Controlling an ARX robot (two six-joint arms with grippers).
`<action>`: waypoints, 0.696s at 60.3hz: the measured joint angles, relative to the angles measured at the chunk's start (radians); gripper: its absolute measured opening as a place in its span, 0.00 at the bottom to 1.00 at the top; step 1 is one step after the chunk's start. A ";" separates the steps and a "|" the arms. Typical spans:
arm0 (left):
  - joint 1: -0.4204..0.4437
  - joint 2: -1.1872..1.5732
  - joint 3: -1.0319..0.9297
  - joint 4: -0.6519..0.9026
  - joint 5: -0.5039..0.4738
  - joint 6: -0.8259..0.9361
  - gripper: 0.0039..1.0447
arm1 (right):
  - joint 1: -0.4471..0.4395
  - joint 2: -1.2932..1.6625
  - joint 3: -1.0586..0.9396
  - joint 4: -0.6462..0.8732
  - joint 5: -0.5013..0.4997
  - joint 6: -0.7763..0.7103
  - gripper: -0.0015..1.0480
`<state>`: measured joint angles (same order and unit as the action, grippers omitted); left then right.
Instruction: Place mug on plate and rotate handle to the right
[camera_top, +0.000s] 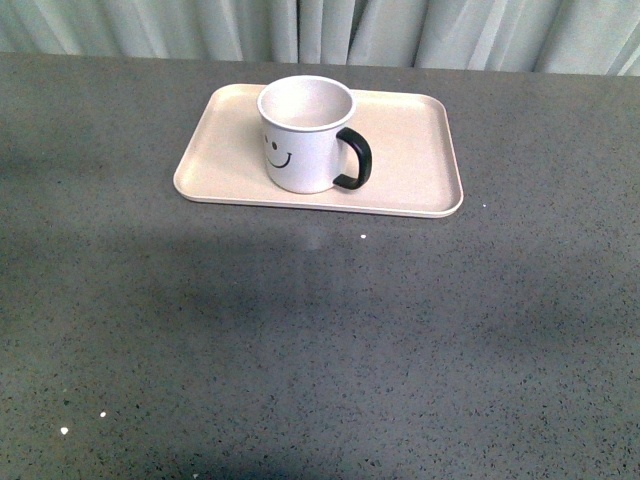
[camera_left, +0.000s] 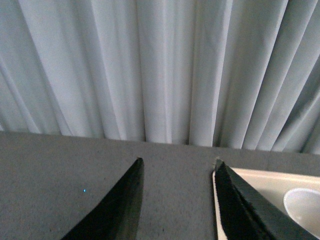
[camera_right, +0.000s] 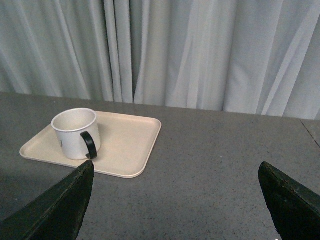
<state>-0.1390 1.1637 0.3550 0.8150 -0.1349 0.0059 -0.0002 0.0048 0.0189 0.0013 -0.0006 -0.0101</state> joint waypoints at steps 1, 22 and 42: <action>0.005 -0.007 -0.016 0.000 0.004 0.000 0.27 | 0.000 0.000 0.000 0.000 0.000 0.000 0.91; 0.059 -0.199 -0.183 -0.025 0.058 -0.004 0.01 | 0.000 0.000 0.000 0.000 0.000 0.000 0.91; 0.135 -0.436 -0.286 -0.163 0.135 -0.004 0.01 | 0.000 0.000 0.000 0.000 0.000 0.000 0.91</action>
<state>-0.0040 0.7280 0.0689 0.6525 0.0002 0.0021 -0.0002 0.0048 0.0189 0.0013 -0.0002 -0.0101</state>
